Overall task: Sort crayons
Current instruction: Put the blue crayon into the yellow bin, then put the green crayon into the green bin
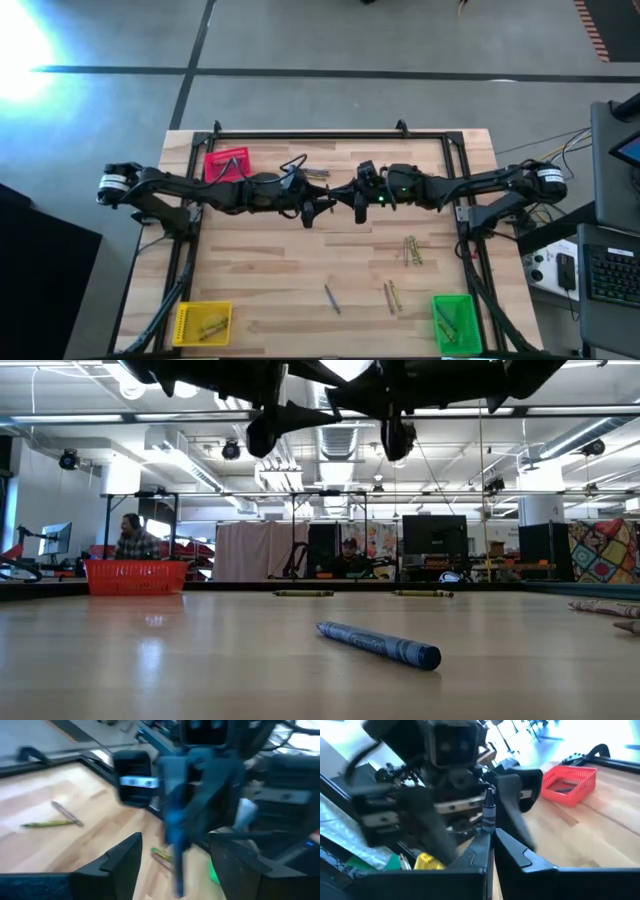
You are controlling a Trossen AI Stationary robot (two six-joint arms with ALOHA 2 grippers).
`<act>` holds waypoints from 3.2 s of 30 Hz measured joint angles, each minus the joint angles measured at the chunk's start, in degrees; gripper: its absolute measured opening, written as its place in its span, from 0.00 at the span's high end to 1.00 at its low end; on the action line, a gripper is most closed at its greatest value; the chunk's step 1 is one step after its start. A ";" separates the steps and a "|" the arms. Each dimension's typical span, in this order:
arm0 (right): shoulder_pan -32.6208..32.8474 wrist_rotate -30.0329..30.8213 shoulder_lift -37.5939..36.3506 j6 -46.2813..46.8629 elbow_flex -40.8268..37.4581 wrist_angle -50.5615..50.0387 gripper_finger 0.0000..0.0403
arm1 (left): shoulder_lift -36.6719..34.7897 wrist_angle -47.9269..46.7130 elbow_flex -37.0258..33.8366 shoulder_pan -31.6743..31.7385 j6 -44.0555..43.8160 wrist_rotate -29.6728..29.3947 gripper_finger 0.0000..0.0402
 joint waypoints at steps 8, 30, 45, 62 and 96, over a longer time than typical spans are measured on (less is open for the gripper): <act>0.05 -2.26 2.31 0.80 4.31 -0.41 0.98 | -0.22 -2.38 -0.02 0.70 -1.66 4.34 0.70; -1.18 -0.89 -3.36 10.16 9.94 -14.33 0.60 | -16.22 -62.09 -0.02 -7.25 -4.26 20.17 0.99; -2.09 8.38 -7.54 5.22 17.88 -42.00 0.53 | -14.79 -65.26 -4.39 -57.68 -49.63 31.79 0.90; -4.31 8.52 -6.92 6.55 25.96 -66.59 0.53 | -8.96 -60.30 -6.27 -56.59 -52.55 29.59 0.55; 15.12 -1.96 -6.64 47.78 -8.32 -80.16 0.77 | -20.73 -55.05 -5.05 -27.53 -22.99 -5.23 0.49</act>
